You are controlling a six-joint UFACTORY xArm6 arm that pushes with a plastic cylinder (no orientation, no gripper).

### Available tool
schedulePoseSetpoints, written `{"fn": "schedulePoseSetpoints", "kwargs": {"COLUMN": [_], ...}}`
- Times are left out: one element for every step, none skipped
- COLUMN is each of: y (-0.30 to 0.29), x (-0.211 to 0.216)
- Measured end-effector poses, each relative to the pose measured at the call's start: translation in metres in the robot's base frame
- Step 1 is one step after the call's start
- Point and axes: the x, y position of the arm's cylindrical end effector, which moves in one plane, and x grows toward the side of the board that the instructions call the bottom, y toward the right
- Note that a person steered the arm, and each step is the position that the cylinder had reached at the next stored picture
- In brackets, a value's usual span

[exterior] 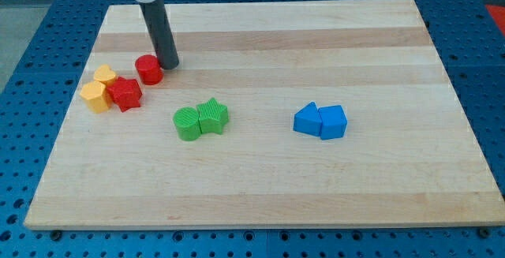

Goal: Move your arm closer to the green circle

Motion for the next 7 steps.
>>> {"fn": "schedulePoseSetpoints", "kwargs": {"y": [-0.017, -0.033, 0.009, 0.065, 0.051, 0.047, 0.042], "x": [0.008, 0.014, 0.004, 0.014, 0.048, 0.062, 0.086]}}
